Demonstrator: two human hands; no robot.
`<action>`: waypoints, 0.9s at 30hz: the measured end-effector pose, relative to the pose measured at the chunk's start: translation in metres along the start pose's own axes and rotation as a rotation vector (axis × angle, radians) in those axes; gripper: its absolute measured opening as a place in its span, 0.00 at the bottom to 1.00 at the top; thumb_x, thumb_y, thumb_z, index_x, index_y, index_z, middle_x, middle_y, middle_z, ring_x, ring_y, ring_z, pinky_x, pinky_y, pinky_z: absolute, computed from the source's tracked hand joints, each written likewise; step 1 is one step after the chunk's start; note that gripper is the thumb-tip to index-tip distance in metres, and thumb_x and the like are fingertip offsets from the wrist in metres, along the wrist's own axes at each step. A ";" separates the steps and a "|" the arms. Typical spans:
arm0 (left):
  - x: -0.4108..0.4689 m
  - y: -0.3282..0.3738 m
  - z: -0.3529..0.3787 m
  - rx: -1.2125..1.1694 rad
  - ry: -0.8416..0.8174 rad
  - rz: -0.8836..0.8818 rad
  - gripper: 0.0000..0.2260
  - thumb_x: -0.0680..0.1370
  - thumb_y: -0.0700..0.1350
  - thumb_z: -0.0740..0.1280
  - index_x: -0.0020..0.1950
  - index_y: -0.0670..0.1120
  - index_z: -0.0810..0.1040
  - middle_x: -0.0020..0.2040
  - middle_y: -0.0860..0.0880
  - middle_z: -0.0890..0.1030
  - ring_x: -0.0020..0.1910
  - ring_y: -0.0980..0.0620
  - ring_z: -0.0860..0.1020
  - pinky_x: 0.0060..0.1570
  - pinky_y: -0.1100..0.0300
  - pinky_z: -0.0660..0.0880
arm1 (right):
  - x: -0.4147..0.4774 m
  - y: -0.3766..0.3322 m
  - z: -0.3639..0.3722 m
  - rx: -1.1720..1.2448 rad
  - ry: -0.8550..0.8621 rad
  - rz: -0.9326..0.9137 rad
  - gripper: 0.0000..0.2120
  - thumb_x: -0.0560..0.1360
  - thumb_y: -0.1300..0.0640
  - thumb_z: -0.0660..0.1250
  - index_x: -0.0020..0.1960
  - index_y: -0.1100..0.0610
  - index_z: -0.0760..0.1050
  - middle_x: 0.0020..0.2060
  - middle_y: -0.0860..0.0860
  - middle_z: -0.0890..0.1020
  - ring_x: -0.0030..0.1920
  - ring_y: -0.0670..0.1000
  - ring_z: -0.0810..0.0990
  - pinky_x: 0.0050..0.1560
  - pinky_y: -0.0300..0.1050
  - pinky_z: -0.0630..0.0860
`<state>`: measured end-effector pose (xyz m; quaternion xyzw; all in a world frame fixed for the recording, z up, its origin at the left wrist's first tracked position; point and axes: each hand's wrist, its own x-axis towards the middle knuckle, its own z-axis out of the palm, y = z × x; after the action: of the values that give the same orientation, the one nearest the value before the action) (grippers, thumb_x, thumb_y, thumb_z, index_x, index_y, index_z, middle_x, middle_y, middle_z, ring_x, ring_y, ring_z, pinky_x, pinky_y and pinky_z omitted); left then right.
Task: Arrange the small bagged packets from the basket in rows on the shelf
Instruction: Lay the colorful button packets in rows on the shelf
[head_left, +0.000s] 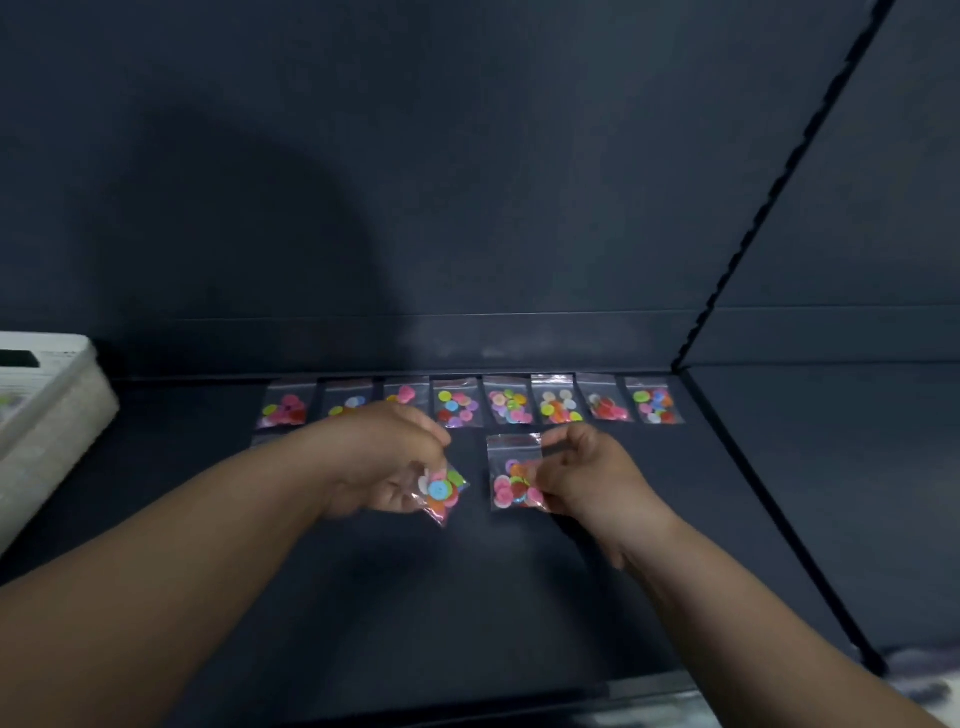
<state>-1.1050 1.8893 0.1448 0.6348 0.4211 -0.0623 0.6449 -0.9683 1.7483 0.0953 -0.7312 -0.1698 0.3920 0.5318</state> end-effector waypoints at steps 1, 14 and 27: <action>0.000 -0.002 -0.001 -0.019 0.028 0.006 0.11 0.74 0.32 0.66 0.54 0.43 0.75 0.40 0.42 0.78 0.35 0.51 0.76 0.31 0.62 0.76 | 0.004 0.001 0.000 -0.036 -0.010 -0.020 0.12 0.72 0.68 0.68 0.52 0.57 0.71 0.42 0.58 0.81 0.37 0.51 0.78 0.36 0.43 0.77; -0.010 -0.007 -0.016 -0.181 0.338 0.113 0.06 0.72 0.30 0.68 0.46 0.39 0.76 0.39 0.38 0.80 0.33 0.46 0.79 0.35 0.59 0.75 | 0.015 0.015 -0.016 -1.017 -0.279 -0.831 0.11 0.78 0.57 0.61 0.57 0.51 0.78 0.56 0.43 0.77 0.58 0.45 0.71 0.55 0.30 0.64; -0.004 -0.002 -0.018 -0.261 0.289 0.124 0.08 0.75 0.33 0.65 0.52 0.41 0.78 0.41 0.42 0.82 0.36 0.49 0.79 0.37 0.57 0.76 | 0.021 0.016 0.004 -1.044 -0.371 -0.841 0.18 0.80 0.51 0.56 0.69 0.48 0.69 0.72 0.42 0.65 0.74 0.42 0.56 0.71 0.32 0.47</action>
<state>-1.1174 1.9031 0.1486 0.5727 0.4738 0.1243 0.6573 -0.9603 1.7588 0.0720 -0.6845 -0.6930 0.1383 0.1793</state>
